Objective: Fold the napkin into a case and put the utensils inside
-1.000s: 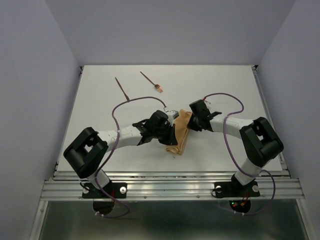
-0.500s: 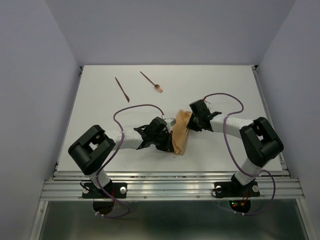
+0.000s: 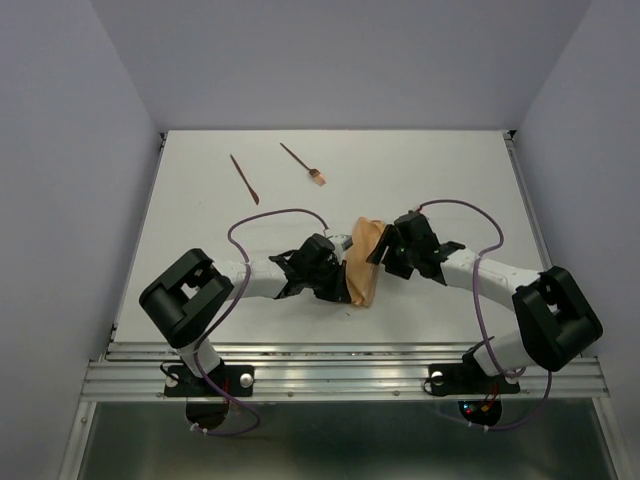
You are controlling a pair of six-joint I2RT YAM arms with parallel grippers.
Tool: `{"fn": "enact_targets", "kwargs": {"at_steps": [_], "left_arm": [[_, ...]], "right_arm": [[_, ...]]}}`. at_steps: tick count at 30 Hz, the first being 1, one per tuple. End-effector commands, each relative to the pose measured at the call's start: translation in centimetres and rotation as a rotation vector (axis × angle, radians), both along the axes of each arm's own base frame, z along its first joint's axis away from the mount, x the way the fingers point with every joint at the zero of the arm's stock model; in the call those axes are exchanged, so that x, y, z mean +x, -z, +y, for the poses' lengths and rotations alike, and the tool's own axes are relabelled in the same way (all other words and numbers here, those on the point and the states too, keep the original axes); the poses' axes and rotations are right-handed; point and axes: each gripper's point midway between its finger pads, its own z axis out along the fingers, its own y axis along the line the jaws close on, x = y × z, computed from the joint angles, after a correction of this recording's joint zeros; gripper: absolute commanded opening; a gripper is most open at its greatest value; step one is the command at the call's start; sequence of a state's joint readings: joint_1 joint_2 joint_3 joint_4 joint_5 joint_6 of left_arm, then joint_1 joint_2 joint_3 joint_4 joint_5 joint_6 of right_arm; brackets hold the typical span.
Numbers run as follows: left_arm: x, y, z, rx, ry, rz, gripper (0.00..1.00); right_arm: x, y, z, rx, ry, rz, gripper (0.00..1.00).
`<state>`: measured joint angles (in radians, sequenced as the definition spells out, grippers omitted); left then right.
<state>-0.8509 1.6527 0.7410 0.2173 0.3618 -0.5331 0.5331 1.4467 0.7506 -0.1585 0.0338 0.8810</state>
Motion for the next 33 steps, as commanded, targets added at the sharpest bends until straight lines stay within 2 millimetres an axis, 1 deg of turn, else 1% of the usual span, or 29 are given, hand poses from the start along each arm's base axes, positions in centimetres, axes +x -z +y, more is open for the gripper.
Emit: {"fn": "enact_targets", "kwargs": {"at_steps": [1,2,3,4,6,7,9,10,11,13,14,15,16,18,22,23,24,27,29,30,31,32,33], "left_arm": [[1.2,-2.3,-0.9,-0.029,-0.023,-0.051,0.0],[1.4,-2.5,-1.0,-0.03,-0.027,-0.055,0.0],[1.5,-2.8,-1.1,-0.033,-0.029,-0.057,0.0],[1.6,-3.1,-1.2,-0.036,-0.032,-0.063,0.0],[1.8,-3.4,-1.2,-0.037,-0.036,-0.069,0.0],[1.9,-3.6,-1.3,-0.037,-0.037,-0.071,0.0],[1.9,-3.7,-1.1,-0.025,-0.041,-0.069,0.0],[2.0,-3.6,-1.0,-0.016,-0.043,-0.073,0.0],[2.1,-3.8,-1.0,-0.012,-0.045,-0.074,0.0],[2.0,-4.2,-0.9,-0.01,-0.042,-0.078,0.0],[2.0,-4.5,-0.8,-0.013,-0.044,-0.081,0.0],[2.1,-4.7,-0.7,-0.007,-0.049,-0.084,0.0],[2.2,-5.5,-0.7,-0.016,-0.053,-0.096,0.0],[2.3,-6.3,-0.6,-0.019,-0.059,-0.109,0.0],[2.8,-8.0,-0.6,-0.022,-0.07,-0.14,0.0],[3.0,-8.2,-0.6,-0.024,-0.073,-0.148,0.0],[3.0,-8.3,-0.4,-0.008,-0.074,-0.147,0.0],[3.5,-8.5,-0.2,0.014,-0.082,-0.165,0.0],[4.3,-9.3,-0.6,0.016,-0.082,-0.197,0.0],[4.6,-9.6,-0.7,0.02,-0.081,-0.209,0.0],[5.4,-10.1,-0.8,0.034,-0.091,-0.232,0.0],[5.8,-10.5,-0.9,0.04,-0.095,-0.246,0.01],[6.2,-10.5,-1.0,0.055,-0.1,-0.252,0.05]], "right_arm": [[-2.3,-0.4,2.2,0.111,-0.064,0.004,0.65],[-2.6,-0.1,2.1,0.114,-0.063,0.013,0.62],[-3.4,0.7,2.0,0.112,-0.067,0.033,0.61],[-3.8,0.9,2.4,0.127,-0.079,0.031,0.6],[-4.3,1.6,2.4,0.149,-0.078,0.039,0.6],[-5.0,2.1,2.5,0.149,-0.085,0.056,0.59],[-4.8,2.2,2.7,0.166,-0.088,0.044,0.59],[-5.0,2.8,2.5,0.159,-0.082,0.048,0.57],[-5.0,3.4,2.1,0.142,-0.055,0.06,0.5],[-4.9,3.8,1.9,0.136,-0.04,0.066,0.42],[-5.1,4.3,1.6,0.127,-0.027,0.076,0.34],[-5.2,4.4,1.6,0.132,-0.022,0.08,0.31],[-5.2,4.4,1.6,0.135,-0.02,0.078,0.29],[-5.3,4.5,1.7,0.14,-0.021,0.078,0.25],[-5.0,4.3,1.9,0.146,-0.023,0.071,0.23],[-4.9,4.3,2.0,0.148,-0.024,0.069,0.22],[-4.6,4.0,2.2,0.156,-0.023,0.061,0.18],[-4.3,4.1,2.5,0.166,-0.013,0.068,0.12],[-4.0,4.0,2.9,0.182,-0.009,0.068,0.11],[-4.0,3.9,3.0,0.195,-0.003,0.074,0.12],[-3.9,4.0,3.1,0.197,0.002,0.075,0.19],[-3.8,4.0,2.9,0.191,0.011,0.076,0.46],[-3.6,3.8,2.7,0.178,0.018,0.069,0.64]]}}
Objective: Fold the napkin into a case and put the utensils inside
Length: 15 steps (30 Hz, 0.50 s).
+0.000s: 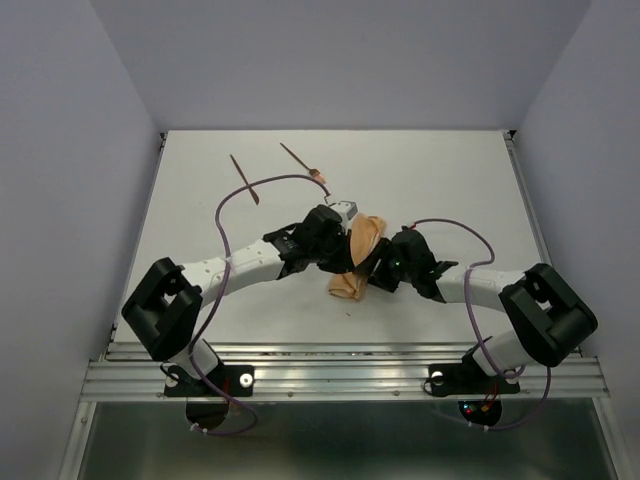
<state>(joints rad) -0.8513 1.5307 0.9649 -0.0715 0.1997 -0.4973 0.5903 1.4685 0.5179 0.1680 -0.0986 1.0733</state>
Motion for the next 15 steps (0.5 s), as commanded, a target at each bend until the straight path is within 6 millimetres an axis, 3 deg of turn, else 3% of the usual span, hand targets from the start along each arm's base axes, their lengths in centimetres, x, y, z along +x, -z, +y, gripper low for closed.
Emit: {"fn": "enact_targets", "kwargs": {"at_steps": [1,5,10,15], "left_arm": [[3.1,-3.0,-0.8,0.047,-0.018,-0.118,0.13],[4.2,-3.5,-1.5,0.079,-0.01,-0.144,0.3],[4.8,-3.7,-2.6,0.084,0.023,-0.17,0.31],[5.1,-2.6,-3.5,0.111,0.032,-0.161,0.36]], "right_arm": [[0.5,0.6,-1.1,-0.096,0.043,0.01,0.85],[1.0,-0.8,-3.8,-0.228,0.085,-0.049,0.95],[1.1,-3.1,-7.9,-0.309,0.16,-0.085,0.95],[1.1,-3.7,-13.1,-0.392,0.256,-0.083,0.94]]}}
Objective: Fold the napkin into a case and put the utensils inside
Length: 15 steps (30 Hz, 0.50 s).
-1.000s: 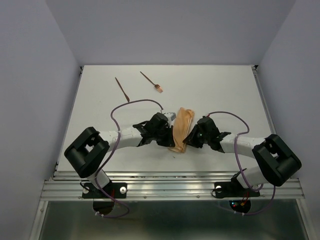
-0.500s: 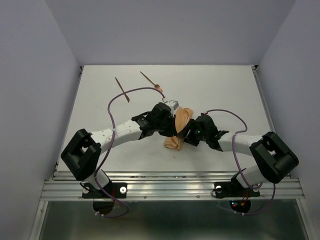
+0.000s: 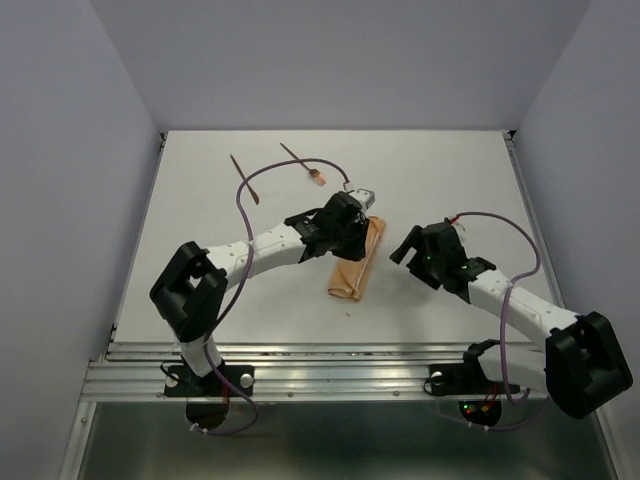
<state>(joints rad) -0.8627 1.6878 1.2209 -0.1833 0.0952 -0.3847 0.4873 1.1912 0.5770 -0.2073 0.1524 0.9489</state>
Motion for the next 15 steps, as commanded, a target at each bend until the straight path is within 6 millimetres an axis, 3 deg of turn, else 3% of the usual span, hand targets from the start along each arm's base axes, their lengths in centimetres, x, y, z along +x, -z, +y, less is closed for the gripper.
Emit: {"fn": "enact_targets", "kwargs": {"at_steps": [1,2,4,6,9,15], "left_arm": [[0.5,-0.6,-1.6,0.025,0.031,-0.044,0.38],[0.6,-0.1,-1.9,0.045,0.031,-0.049,0.43],[0.5,0.0,-2.4,0.059,0.031,-0.059,0.48],[0.3,1.3,-2.6,0.112,0.028,-0.063,0.53],[0.4,2.6,-2.6,0.191,0.008,-0.073,0.67],[0.6,4.1,-3.2,0.305,-0.009,-0.124,0.69]], "right_arm": [[-0.8,0.6,-5.7,-0.15,0.094,0.038,0.94],[-0.8,0.7,-7.3,-0.163,0.124,0.054,0.93],[-0.7,0.7,-8.5,-0.167,0.149,0.063,0.93],[-0.5,0.7,-9.7,-0.167,0.175,0.07,0.93],[-0.3,0.6,-10.4,-0.176,0.173,0.07,0.93],[-0.2,0.8,-9.9,-0.161,0.153,0.086,0.93]]}}
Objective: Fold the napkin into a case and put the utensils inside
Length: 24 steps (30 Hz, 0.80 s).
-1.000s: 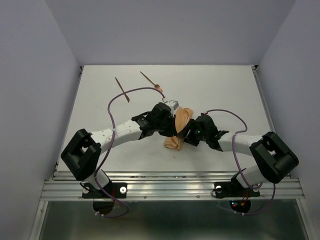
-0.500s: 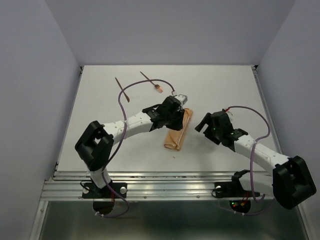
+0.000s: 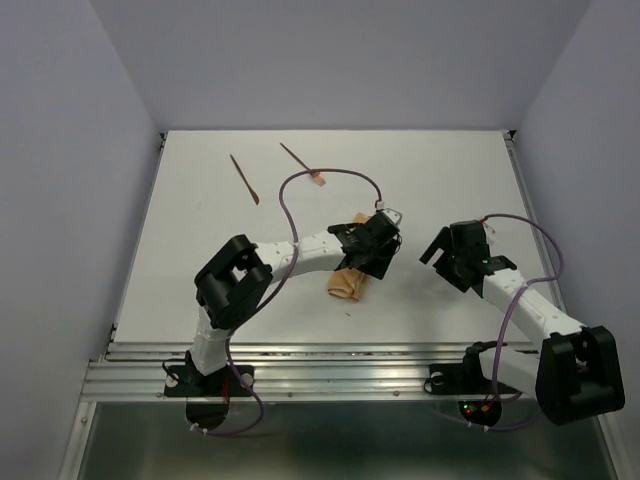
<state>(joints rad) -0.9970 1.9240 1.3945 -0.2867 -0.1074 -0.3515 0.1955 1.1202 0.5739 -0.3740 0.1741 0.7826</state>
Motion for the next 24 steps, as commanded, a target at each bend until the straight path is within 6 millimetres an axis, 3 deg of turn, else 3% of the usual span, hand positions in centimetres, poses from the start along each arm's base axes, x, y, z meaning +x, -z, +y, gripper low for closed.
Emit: {"fn": "enact_targets", "kwargs": {"at_steps": [1,11,19,24], "left_arm": [[1.2,-0.7,-0.3,0.086,-0.02,-0.094,0.69],[1.6,1.5,-1.0,0.187,-0.011,-0.124,0.62],[2.2,2.5,-0.7,0.253,-0.011,-0.151,0.5],[2.3,3.3,-0.3,0.284,-0.01,-0.156,0.36]], "right_arm": [[-0.1,0.0,0.1,0.0,-0.028,0.014,0.93],[-0.3,-0.2,0.1,0.002,-0.036,-0.002,0.94],[0.0,-0.7,0.1,-0.005,-0.044,-0.012,0.94],[0.0,-0.6,0.2,0.0,-0.046,-0.01,0.94]]}}
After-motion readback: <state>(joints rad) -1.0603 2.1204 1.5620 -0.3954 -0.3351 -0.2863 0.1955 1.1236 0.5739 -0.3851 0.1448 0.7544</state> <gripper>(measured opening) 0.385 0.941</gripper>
